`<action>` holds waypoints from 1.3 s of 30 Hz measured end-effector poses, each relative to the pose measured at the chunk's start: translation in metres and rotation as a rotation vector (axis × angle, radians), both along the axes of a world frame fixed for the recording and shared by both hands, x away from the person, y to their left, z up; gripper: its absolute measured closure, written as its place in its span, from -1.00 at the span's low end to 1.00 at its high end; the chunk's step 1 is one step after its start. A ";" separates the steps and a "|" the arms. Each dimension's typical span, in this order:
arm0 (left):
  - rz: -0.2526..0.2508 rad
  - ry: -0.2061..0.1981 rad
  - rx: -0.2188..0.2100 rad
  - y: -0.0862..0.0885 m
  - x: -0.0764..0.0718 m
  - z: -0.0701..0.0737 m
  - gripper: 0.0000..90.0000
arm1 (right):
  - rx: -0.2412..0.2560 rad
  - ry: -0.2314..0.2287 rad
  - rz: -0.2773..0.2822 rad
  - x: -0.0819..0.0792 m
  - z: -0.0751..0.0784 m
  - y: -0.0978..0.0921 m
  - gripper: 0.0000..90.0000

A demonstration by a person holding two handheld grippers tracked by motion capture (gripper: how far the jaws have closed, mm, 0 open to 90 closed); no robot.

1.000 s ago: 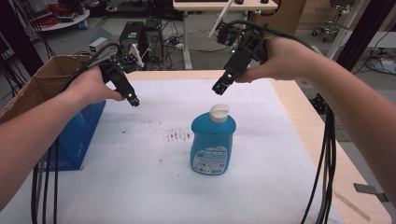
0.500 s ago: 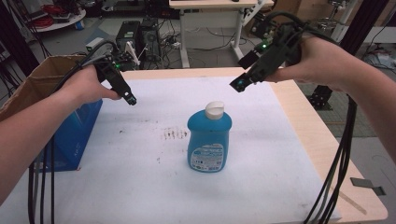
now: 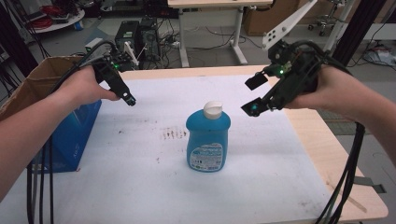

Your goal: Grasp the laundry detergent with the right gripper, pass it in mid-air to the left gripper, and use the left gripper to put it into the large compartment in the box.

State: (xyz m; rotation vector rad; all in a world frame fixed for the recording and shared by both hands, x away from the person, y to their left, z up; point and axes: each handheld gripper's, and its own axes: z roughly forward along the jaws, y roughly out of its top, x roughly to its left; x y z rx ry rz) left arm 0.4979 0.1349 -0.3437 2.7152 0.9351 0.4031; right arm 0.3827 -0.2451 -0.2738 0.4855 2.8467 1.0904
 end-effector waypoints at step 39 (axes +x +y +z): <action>-0.017 -0.019 -0.017 -0.003 -0.004 0.005 -0.59 | -0.033 0.019 0.162 -0.016 -0.069 0.057 -0.70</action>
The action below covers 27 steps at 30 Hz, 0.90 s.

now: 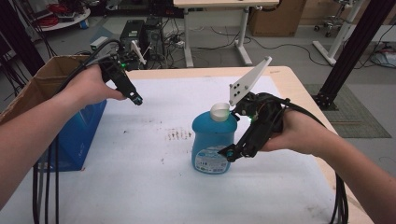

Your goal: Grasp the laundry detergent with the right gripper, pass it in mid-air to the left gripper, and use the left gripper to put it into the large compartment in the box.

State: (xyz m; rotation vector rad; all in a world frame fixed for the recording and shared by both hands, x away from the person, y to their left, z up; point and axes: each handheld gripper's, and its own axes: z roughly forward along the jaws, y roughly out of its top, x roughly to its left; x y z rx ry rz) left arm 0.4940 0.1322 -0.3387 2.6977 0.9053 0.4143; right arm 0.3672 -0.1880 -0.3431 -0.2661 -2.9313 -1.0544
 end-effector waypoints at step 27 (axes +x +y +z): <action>-0.002 -0.007 -0.005 0.000 -0.002 0.002 -0.59 | 0.027 -0.032 0.011 0.001 -0.006 0.002 -0.41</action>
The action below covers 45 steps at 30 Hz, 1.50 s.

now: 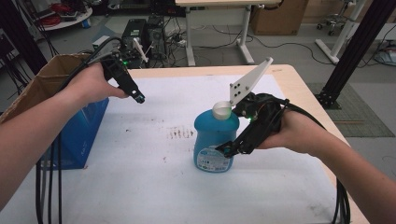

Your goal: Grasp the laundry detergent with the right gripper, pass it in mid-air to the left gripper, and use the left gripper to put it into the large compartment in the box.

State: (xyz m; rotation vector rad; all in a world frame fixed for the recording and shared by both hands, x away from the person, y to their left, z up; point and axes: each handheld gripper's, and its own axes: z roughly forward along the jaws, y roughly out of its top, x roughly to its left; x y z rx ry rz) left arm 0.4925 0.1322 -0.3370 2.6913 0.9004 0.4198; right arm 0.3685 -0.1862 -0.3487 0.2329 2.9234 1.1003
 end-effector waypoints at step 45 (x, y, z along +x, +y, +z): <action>-0.009 0.000 -0.016 0.001 -0.003 0.003 -0.59 | 0.013 -0.035 0.020 0.000 -0.008 0.001 -0.01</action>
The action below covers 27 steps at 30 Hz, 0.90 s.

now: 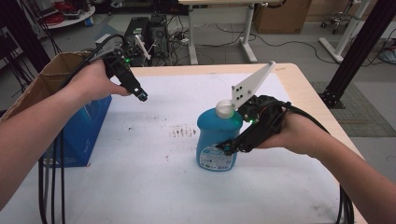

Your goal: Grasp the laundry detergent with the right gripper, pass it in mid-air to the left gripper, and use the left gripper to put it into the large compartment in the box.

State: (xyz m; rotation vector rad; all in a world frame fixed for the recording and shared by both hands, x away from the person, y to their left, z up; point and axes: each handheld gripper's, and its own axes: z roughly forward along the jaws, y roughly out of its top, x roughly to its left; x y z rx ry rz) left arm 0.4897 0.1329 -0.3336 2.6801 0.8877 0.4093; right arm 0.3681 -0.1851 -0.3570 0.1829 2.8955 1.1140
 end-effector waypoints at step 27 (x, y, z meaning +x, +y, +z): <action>-0.421 -0.044 -0.318 -0.027 -0.057 0.115 -0.59 | 0.022 0.017 0.015 0.037 0.063 0.028 0.03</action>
